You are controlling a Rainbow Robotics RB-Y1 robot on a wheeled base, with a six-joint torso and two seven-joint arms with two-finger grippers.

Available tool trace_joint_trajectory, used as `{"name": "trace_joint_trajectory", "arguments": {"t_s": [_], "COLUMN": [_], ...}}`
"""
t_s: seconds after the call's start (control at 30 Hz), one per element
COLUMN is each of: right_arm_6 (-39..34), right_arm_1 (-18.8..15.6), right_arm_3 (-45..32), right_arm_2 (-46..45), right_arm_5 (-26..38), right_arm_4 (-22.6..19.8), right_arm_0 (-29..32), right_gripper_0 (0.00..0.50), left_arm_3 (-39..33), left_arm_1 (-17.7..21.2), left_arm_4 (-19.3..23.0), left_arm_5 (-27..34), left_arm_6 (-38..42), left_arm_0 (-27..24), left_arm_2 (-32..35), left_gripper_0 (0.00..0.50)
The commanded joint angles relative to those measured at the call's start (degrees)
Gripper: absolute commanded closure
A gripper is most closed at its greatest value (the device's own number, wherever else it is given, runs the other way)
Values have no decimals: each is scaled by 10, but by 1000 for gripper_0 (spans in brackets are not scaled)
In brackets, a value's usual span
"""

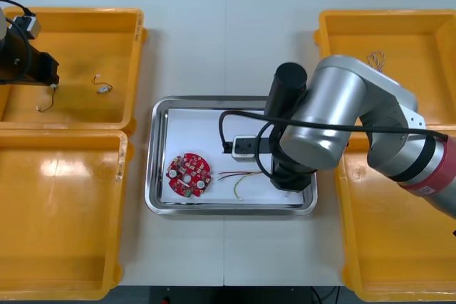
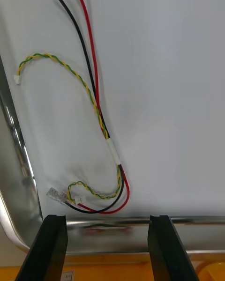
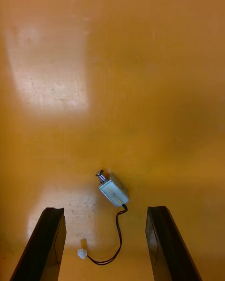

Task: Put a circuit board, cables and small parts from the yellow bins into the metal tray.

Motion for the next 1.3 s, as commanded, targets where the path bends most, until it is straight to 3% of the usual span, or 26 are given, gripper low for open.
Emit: {"name": "trace_joint_trajectory", "arguments": {"t_s": [0.03,0.17,0.6,1.07,1.3], "right_arm_6": [-11,-14,-31,-46,-51], "right_arm_1": [14,14,5,4,6], "right_arm_3": [-21,-22,-33,4,13], "right_arm_2": [-84,-132,-285,-396,-421], "right_arm_5": [46,93,93,93,93], "right_arm_4": [-26,-30,-16,45,101], "right_arm_0": [-11,-11,-11,-11,-11], "right_gripper_0": [0,0,0,0,0], "left_arm_3": [14,33,42,42,42], "left_arm_1": [-9,-11,-18,-18,-18], "left_arm_4": [-2,0,4,8,9], "left_arm_5": [-30,-62,-73,-93,-93], "left_arm_6": [-63,-66,-67,-76,-84], "left_arm_0": [-28,-28,-24,-14,-7], "left_arm_2": [-13,-22,-30,-30,-30], "left_gripper_0": [0,0,0,0,0]}}
